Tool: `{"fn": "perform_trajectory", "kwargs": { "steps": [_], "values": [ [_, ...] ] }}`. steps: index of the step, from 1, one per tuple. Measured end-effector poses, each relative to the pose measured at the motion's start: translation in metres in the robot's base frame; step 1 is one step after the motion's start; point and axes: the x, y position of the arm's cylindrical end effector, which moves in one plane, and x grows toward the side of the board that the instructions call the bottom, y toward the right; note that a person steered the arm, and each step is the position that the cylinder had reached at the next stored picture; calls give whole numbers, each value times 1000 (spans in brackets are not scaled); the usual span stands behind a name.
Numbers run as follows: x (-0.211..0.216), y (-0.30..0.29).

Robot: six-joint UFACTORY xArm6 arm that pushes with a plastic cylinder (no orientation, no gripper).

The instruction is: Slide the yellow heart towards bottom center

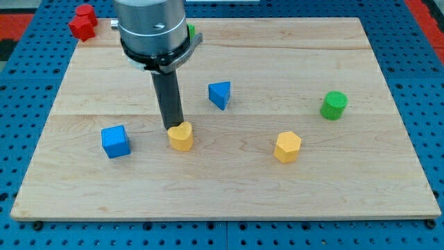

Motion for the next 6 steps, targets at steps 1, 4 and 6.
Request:
{"fn": "perform_trajectory", "kwargs": {
  "steps": [1,4,6],
  "values": [
    [11,30],
    [43,23],
    [71,16]
  ]
}}
